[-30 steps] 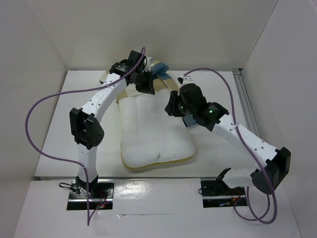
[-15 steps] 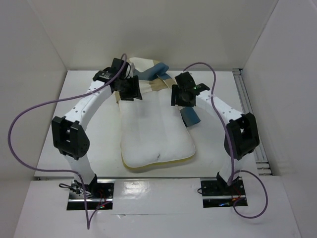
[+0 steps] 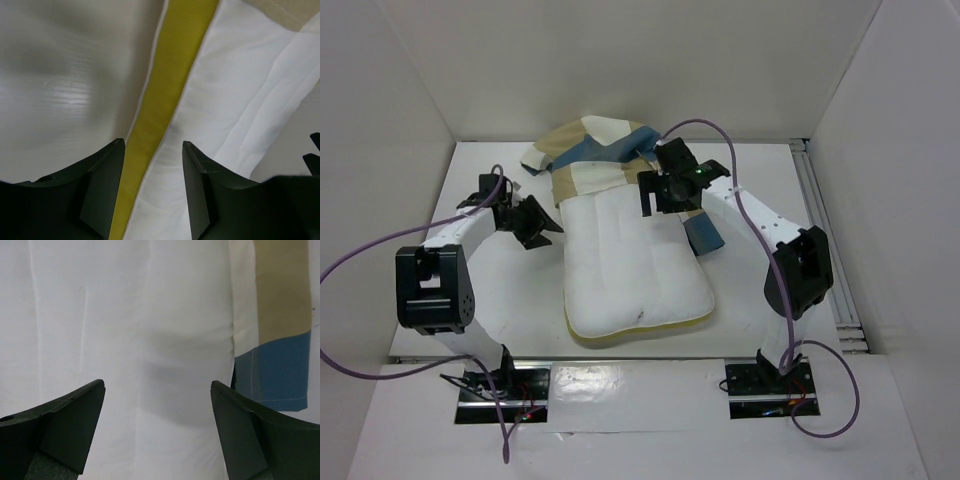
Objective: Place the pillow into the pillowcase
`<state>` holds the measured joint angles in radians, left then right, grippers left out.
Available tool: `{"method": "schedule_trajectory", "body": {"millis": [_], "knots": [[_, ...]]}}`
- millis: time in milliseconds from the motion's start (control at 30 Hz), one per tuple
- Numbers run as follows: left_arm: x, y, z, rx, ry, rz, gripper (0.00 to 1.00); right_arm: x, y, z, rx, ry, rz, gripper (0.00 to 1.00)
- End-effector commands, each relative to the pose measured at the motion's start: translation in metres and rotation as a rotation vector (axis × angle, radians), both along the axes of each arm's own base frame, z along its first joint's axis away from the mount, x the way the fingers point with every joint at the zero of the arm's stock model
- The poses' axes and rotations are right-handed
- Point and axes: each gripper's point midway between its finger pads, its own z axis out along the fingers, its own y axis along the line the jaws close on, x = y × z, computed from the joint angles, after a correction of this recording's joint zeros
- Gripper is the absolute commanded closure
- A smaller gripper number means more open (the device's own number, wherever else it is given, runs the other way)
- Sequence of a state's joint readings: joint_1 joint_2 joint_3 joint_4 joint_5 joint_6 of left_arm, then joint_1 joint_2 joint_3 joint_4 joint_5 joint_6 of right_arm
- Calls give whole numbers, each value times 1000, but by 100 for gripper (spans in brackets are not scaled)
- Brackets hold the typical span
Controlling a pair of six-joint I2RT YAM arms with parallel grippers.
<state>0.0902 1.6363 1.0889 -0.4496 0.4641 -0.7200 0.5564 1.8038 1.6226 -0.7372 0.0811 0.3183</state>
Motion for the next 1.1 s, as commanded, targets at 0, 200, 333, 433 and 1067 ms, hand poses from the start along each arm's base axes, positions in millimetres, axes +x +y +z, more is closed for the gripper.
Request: {"method": "schedule_trajectory", "body": {"millis": [0,200,333,433,1067], "knots": [[19,-31,17,-133,-99,-65,38,-23,17,4,16,43,90,6],[20,-64,9,-161,-104,-152,38,2,-26,-4,-31,21,-102,6],[24,-87,11,-175,-112,-207,40,13,-37,-4,26,34,-133,17],[33,-107,28,-217,-162,-264,43,4,-13,1,62,36,-50,19],[-9,-9,43,-23,-124,-41,22,1,127,-44,-175,-66,116,1]]}}
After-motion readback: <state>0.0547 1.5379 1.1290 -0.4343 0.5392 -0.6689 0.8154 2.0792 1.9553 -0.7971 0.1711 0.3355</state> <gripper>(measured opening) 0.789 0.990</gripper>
